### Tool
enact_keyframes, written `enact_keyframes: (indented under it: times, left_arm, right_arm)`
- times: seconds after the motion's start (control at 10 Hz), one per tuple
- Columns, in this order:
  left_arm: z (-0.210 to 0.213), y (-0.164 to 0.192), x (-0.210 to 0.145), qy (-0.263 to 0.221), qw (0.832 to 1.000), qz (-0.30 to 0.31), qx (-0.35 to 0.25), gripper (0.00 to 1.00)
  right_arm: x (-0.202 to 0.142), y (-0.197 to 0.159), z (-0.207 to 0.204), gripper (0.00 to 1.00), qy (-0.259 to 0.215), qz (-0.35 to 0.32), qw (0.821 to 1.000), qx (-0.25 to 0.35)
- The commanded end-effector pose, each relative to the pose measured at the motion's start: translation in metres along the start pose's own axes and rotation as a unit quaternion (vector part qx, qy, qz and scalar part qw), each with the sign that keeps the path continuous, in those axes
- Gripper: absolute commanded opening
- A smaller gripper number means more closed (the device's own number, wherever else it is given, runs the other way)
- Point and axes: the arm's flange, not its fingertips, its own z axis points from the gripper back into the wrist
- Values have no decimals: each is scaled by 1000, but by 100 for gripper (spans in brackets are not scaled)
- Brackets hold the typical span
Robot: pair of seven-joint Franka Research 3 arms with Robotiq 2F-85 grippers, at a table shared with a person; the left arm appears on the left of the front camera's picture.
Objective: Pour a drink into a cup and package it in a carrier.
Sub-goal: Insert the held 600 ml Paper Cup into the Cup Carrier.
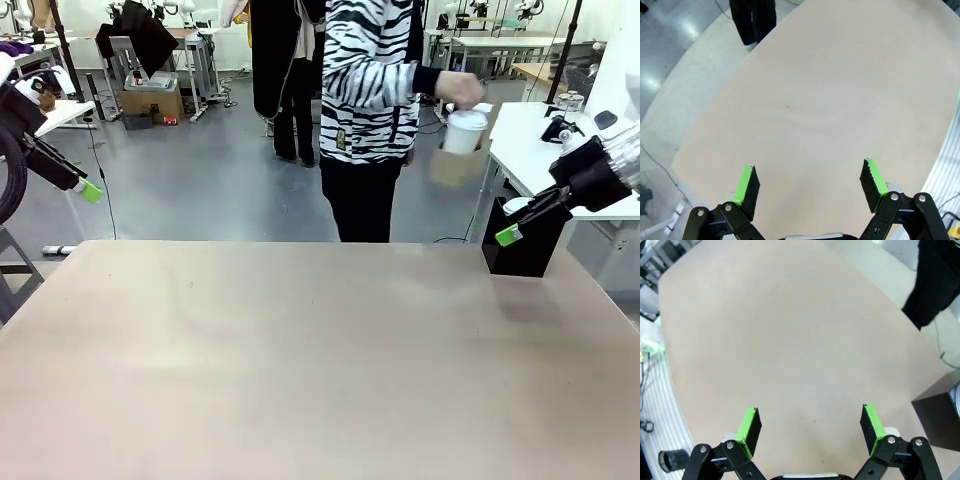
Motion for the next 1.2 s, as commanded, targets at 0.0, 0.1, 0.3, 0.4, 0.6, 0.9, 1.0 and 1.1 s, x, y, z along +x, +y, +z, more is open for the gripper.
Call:
enact_keyframes:
  times: [0.0,0.1,0.3,0.4,0.6,0.9,1.0,1.1]
  left_arm:
    - [1,-1,0,1,1000,1,4,100]
    - [1,-1,0,1,1000,1,4,100]
    - [1,-1,0,1,1000,1,4,100]
    - [1,-1,0,1,1000,1,4,100]
    - [1,-1,0,1,1000,1,4,100]
    - [1,-1,0,1,1000,1,4,100]
    - [1,-1,0,1,1000,1,4,100]
    - [1,-1,0,1,1000,1,4,100]
  right_arm:
    - [-1,-4,1,100,0,14,1000,2]
    - [-1,-4,1,100,0,14,1000,2]
    - [-1,-4,1,100,0,14,1000,2]
    - [-1,-4,1,100,0,14,1000,2]
    - [-1,-4,1,100,0,14,1000,2]
    - [-1,-4,1,100,0,14,1000,2]
    - [-1,-4,1,100,0,14,1000,2]
    - [-1,-4,1,100,0,14,1000,2]
